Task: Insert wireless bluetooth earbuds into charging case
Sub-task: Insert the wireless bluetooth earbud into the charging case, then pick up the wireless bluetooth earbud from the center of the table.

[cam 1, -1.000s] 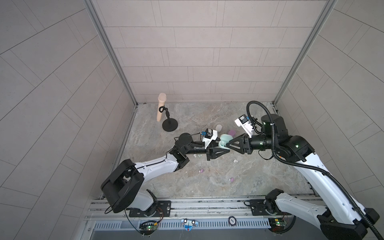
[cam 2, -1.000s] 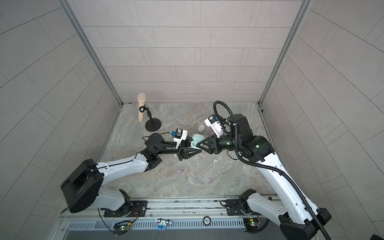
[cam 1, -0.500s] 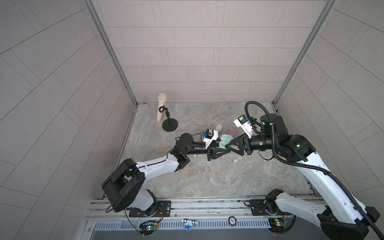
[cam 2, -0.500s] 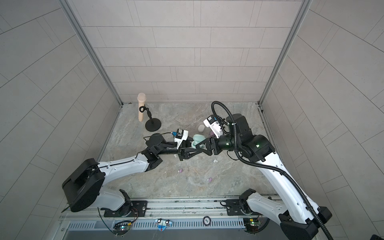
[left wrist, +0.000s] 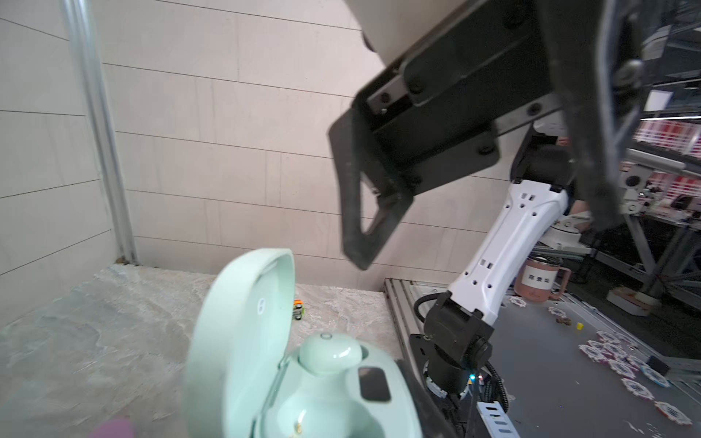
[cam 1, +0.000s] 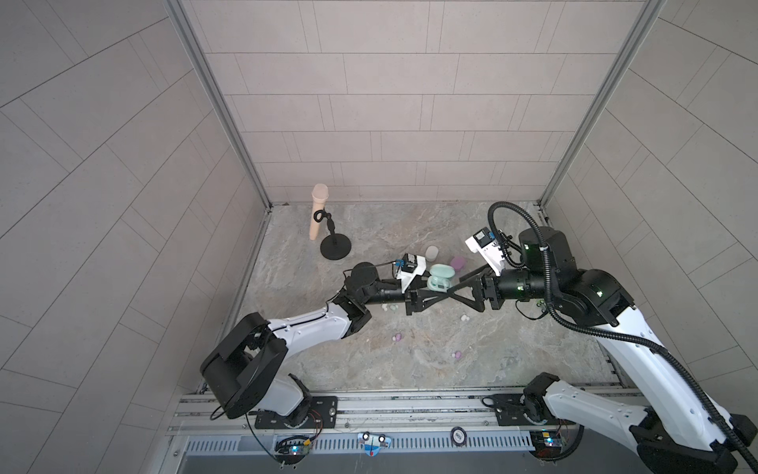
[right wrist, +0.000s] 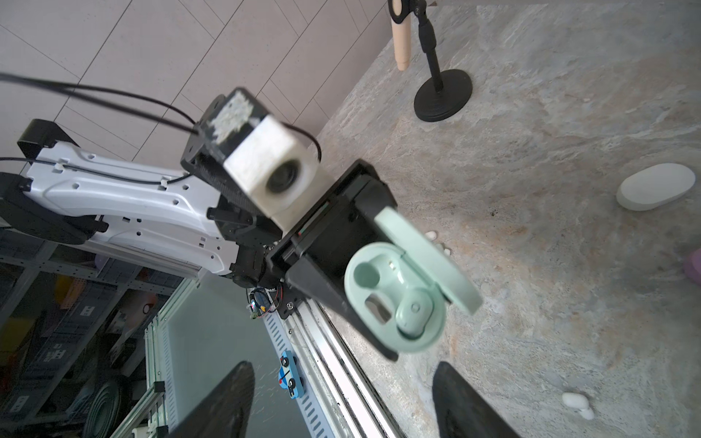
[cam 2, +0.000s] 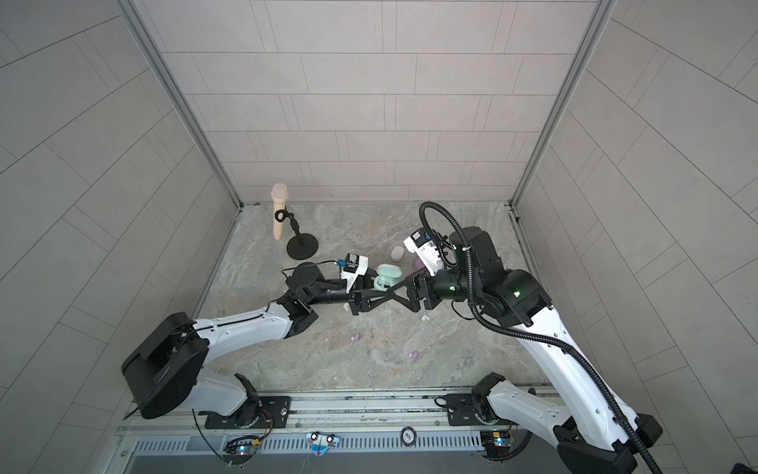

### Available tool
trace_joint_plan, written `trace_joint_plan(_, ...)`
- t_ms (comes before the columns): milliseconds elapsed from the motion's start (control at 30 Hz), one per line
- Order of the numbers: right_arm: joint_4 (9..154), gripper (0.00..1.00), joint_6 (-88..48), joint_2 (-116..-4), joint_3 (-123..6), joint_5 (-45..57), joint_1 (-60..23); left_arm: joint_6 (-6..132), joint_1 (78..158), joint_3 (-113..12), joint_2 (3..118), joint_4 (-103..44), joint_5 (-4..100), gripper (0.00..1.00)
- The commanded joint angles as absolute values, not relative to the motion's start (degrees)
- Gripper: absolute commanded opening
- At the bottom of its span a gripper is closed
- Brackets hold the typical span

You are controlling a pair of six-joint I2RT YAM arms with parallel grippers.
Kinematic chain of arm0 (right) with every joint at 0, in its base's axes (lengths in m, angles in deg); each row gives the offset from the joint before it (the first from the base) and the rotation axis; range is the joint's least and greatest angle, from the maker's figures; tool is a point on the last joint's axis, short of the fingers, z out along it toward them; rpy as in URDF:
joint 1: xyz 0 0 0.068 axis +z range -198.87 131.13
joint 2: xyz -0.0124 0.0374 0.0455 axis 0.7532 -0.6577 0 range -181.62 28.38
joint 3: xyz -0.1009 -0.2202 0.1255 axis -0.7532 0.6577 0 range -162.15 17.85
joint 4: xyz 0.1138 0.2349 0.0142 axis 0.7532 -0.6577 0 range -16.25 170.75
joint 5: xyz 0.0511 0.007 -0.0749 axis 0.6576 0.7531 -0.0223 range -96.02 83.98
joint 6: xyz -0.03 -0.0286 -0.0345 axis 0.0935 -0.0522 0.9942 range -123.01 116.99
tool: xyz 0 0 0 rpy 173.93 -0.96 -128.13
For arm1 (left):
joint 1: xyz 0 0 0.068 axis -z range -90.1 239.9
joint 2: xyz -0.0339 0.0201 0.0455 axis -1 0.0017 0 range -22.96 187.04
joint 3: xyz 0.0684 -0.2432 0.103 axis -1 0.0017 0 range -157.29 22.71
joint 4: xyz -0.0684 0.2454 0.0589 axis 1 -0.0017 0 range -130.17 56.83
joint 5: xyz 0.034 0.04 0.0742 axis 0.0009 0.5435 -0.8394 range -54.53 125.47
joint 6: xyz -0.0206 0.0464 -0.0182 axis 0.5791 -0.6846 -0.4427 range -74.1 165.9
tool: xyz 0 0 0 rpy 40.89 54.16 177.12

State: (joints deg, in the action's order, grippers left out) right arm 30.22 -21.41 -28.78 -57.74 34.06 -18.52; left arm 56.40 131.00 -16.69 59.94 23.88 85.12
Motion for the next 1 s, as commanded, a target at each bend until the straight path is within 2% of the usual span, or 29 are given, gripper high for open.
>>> trace_joint_plan(0,28.85,0.77,-20.33,-26.39,-54.96,31.14,-16.44,56.37,126.52,-14.98,58.43,25.78,83.47,0.02)
trace_joint_plan(167,35.03,0.77,-22.3,-25.2,-47.04,26.84,-12.47,56.06,120.13,-14.03,56.26,23.97,82.58,0.02)
trace_joint_plan(233,36.52,0.77,-21.59,-26.42,-44.83,22.02,-9.27,54.82,117.61,-14.24,54.93,21.39,81.93,0.02)
trace_joint_plan(367,39.89,0.77,-20.69,-31.47,-41.24,12.86,-5.25,55.39,112.92,-14.54,52.72,20.2,81.64,0.02)
trace_joint_plan(533,47.17,0.77,-20.53,-39.52,-38.12,4.38,-4.68,54.21,108.02,-15.87,50.14,15.64,81.39,0.02)
trace_joint_plan(767,49.21,0.76,-19.34,-56.39,-43.31,-2.72,-2.59,55.91,102.58,-16.81,48.86,13.75,82.42,0.02)
trace_joint_plan(967,50.31,0.76,-18.59,-68.12,-49.19,-6.52,-0.62,61.53,99.67,-14.18,49.02,19.38,81.96,0.02)
